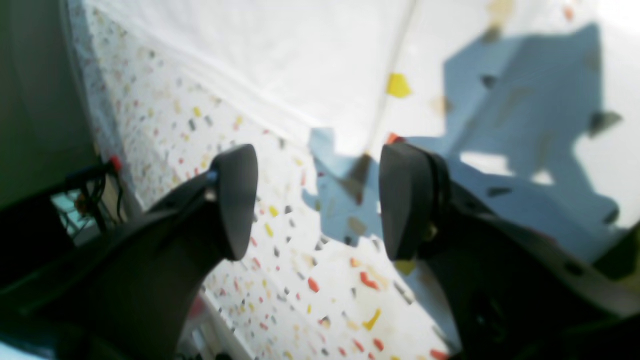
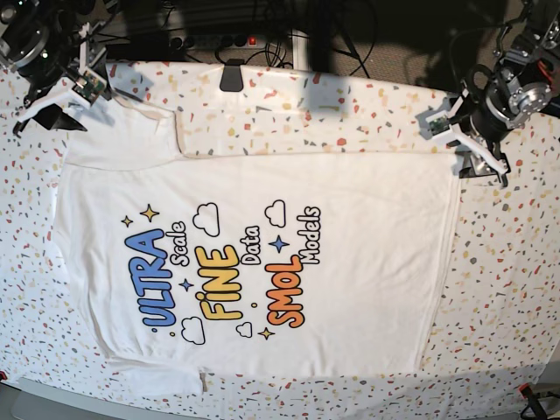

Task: Fold the T-shirt properly
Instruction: 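Move the left gripper down to the shirt's shoulder corner beside the collar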

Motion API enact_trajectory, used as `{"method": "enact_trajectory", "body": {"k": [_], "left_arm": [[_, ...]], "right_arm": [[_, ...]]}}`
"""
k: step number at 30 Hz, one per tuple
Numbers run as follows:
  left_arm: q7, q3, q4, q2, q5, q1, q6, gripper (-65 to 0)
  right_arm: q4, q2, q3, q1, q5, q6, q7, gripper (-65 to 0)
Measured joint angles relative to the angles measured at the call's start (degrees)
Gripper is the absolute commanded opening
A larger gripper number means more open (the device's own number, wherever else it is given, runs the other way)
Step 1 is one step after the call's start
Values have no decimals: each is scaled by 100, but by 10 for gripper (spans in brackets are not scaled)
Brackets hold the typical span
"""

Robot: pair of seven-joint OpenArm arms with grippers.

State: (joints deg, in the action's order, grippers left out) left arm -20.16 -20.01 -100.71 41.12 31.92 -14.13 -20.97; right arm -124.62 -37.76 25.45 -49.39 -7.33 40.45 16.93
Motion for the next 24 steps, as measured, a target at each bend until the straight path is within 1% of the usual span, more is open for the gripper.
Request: {"method": "enact_trajectory", "body": {"k": [3, 7, 11, 15, 22, 24], "left_arm": [[28, -203, 42, -7, -2, 55, -4, -281], [120, -264, 162, -15, 105, 179, -2, -281], [133, -264, 289, 0, 131, 262, 13, -281], [348, -262, 387, 0, 149, 286, 55, -281], [378, -260, 411, -17, 105, 352, 63, -281], [498, -264, 435, -44, 52, 413, 155, -281]], "right_arm": [[0, 0, 0, 0, -2, -11, 4, -294], [0, 0, 0, 2, -2, -166, 9, -294], [0, 0, 0, 2, -2, -164, 94, -294], [0, 0, 0, 0, 0, -164, 111, -294], [0, 0, 0, 0, -2, -164, 114, -294], [0, 0, 0, 0, -2, -164, 111, -294]]}}
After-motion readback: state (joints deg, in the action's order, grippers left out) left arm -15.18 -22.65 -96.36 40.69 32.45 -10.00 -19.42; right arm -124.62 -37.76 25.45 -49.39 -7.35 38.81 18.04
